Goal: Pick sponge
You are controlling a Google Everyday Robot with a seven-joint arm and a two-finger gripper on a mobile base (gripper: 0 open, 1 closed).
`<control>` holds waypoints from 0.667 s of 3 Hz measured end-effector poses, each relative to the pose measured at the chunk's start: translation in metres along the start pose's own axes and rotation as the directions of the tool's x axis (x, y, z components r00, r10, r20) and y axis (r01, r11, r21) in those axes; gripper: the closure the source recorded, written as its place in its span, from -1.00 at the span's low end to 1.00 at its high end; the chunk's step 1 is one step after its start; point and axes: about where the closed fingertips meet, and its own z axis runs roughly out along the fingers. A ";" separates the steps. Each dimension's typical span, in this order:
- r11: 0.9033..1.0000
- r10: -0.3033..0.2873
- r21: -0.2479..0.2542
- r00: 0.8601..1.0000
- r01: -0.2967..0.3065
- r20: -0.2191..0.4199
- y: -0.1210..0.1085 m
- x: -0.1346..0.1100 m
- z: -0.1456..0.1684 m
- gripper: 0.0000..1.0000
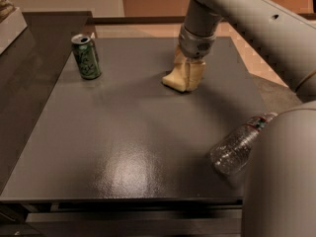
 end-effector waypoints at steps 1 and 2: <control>1.000 -0.002 0.024 1.000 0.002 0.012 0.000 -0.004 -0.012 0.72; 0.999 0.017 0.050 0.999 -0.019 0.028 0.004 -0.008 -0.034 1.00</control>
Offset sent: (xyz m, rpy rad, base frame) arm -0.0243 -0.0022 0.0673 0.0667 -0.0492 -0.0503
